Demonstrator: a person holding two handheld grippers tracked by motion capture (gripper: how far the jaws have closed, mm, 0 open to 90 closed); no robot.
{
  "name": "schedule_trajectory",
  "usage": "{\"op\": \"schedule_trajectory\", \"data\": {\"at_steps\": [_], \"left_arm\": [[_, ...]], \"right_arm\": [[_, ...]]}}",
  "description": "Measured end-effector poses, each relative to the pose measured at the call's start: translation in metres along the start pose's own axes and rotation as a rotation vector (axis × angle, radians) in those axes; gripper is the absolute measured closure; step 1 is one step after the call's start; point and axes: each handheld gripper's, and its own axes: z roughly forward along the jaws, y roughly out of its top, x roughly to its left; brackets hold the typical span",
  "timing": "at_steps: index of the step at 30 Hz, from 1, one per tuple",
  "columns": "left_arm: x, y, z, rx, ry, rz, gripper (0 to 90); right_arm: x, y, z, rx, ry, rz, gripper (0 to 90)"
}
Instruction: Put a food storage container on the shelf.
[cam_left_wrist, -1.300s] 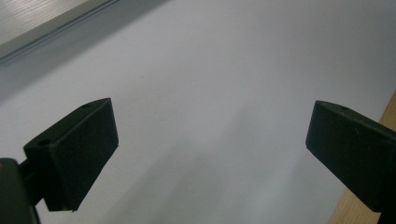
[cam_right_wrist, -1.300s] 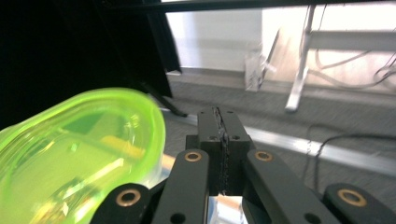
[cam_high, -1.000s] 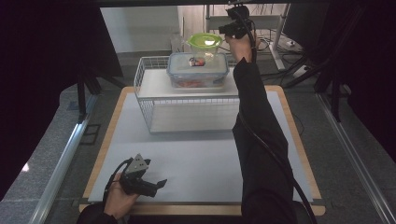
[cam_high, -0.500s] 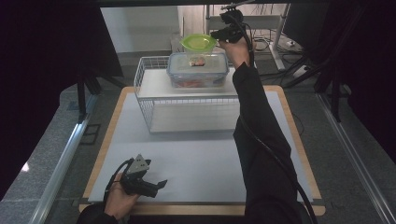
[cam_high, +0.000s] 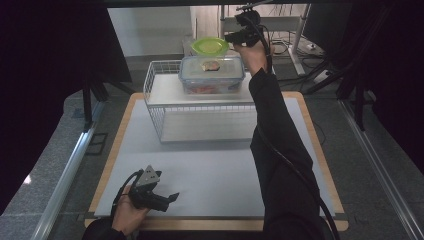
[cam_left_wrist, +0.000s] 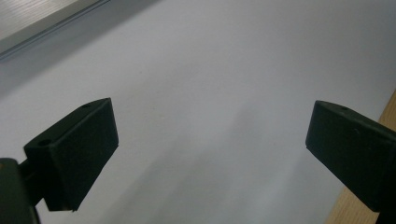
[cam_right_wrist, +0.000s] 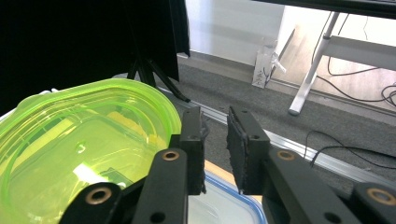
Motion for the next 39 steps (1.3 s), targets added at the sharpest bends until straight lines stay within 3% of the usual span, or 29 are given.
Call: {"op": "schedule_trajectory", "data": {"at_steps": [7,13,19,24,31,39], "left_arm": [[0.000,0.000,0.000,-0.003,0.007,0.001,2.3],[-0.001,0.001,0.000,-0.001,0.011,0.006,2.3],[-0.001,0.001,0.000,-0.005,0.012,0.007,2.2],[-0.001,0.001,0.000,0.000,0.012,0.011,2.1],[-0.001,0.001,0.001,0.003,0.015,0.013,2.0],[-0.002,0.001,0.002,0.007,0.016,0.018,2.0]], "right_arm": [[-0.006,-0.013,-0.023,-0.014,-0.021,0.001,57.6],[-0.002,-0.050,-0.058,-0.041,0.000,-0.022,41.2],[0.005,-0.104,-0.089,-0.039,0.066,-0.036,26.4],[0.015,-0.160,-0.107,-0.033,0.115,-0.044,16.5],[0.026,-0.234,-0.117,0.009,0.096,-0.092,7.9],[0.035,-0.287,-0.123,0.051,0.109,-0.099,5.8]]}}
